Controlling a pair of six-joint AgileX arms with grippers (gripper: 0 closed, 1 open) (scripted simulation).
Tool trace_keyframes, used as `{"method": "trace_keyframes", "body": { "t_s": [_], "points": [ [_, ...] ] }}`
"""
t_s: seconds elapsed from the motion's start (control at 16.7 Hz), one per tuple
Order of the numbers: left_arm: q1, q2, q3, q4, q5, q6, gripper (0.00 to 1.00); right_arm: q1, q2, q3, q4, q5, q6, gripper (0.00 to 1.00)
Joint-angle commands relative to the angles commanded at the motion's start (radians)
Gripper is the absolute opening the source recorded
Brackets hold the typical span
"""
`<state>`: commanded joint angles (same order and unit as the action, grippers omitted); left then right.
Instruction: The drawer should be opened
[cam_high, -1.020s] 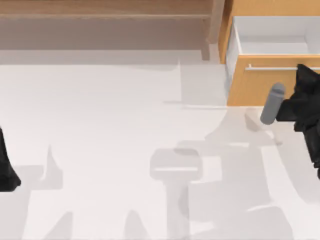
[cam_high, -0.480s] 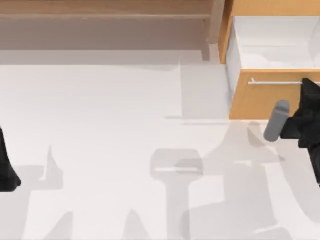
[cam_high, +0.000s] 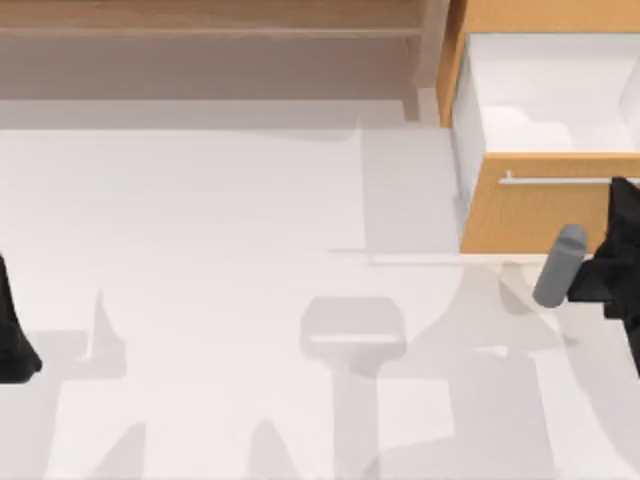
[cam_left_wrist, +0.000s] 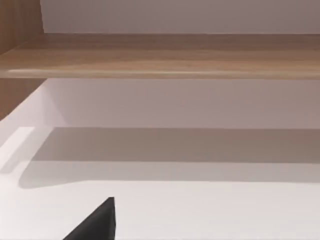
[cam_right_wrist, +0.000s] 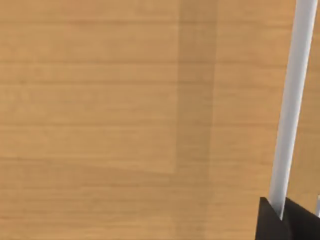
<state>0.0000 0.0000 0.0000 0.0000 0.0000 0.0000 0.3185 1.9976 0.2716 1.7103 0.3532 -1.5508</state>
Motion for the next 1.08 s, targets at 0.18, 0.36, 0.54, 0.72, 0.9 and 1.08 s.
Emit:
{"method": "trace_keyframes", "body": {
  "t_s": [0.18,0.36,0.54,0.72,0.9,1.08],
  "points": [
    [0.0,0.0,0.0,0.0,0.0,0.0,1.0,0.0,0.0,0.0,0.0,0.0,0.0,0.3],
    [0.0,0.0,0.0,0.0,0.0,0.0,1.0,0.0,0.0,0.0,0.0,0.0,0.0,0.53],
    [0.0,0.0,0.0,0.0,0.0,0.0,1.0,0.0,0.0,0.0,0.0,0.0,0.0,0.75],
    [0.0,0.0,0.0,0.0,0.0,0.0,1.0,0.0,0.0,0.0,0.0,0.0,0.0,0.98],
    [0.0,0.0,0.0,0.0,0.0,0.0,1.0,0.0,0.0,0.0,0.0,0.0,0.0,1.0],
    [0.0,0.0,0.0,0.0,0.0,0.0,1.0,0.0,0.0,0.0,0.0,0.0,0.0,1.0]
  ]
}}
